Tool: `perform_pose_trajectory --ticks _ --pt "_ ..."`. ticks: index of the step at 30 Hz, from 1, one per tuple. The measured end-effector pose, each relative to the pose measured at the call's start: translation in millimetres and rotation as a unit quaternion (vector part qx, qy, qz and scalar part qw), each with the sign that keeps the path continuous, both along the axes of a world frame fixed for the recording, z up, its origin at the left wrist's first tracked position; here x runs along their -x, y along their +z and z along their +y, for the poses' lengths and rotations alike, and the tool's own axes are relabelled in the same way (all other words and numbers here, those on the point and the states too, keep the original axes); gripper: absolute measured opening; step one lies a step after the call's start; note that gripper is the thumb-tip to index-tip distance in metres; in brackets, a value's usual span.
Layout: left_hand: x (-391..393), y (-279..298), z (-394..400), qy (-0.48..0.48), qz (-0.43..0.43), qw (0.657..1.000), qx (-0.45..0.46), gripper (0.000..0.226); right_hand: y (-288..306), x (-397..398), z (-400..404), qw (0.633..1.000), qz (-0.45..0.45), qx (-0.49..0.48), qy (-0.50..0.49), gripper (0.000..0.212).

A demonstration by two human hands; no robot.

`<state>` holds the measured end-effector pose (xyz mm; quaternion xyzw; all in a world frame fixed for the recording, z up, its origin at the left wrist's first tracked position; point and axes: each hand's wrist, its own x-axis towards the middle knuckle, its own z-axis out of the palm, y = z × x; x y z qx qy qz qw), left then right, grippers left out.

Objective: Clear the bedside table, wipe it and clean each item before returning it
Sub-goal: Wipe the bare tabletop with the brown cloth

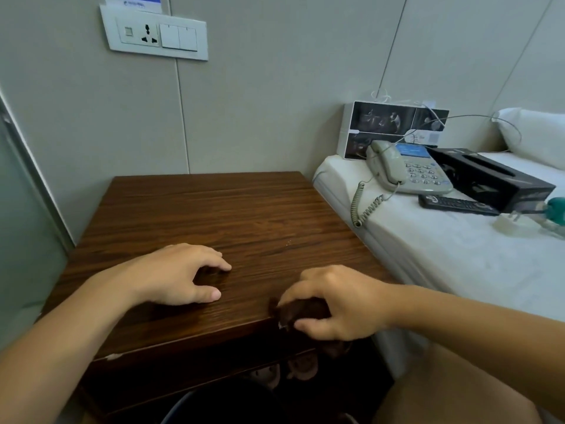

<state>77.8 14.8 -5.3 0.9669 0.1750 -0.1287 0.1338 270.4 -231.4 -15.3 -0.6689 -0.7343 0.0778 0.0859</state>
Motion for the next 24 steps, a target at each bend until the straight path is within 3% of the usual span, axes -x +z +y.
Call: perform_pose_trajectory --ticks 5,9,18,24 --pt "-4 2 -3 -0.003 -0.005 1.000 -0.014 0.059 35 -58 -10 0.984 0.077 -0.085 -0.138 0.042" --pt "-3 -4 3 -0.001 -0.015 1.000 -0.003 0.059 28 -94 -1 0.966 0.070 -0.131 -0.211 0.031" --pt "-4 -6 -1 0.019 -0.019 1.000 -0.008 0.060 -30 -160 106 0.939 0.023 -0.081 -0.334 0.043" --pt "-5 -7 -5 0.018 -0.019 1.000 -0.012 0.060 -27 -131 138 0.970 0.038 -0.046 -0.236 0.041"
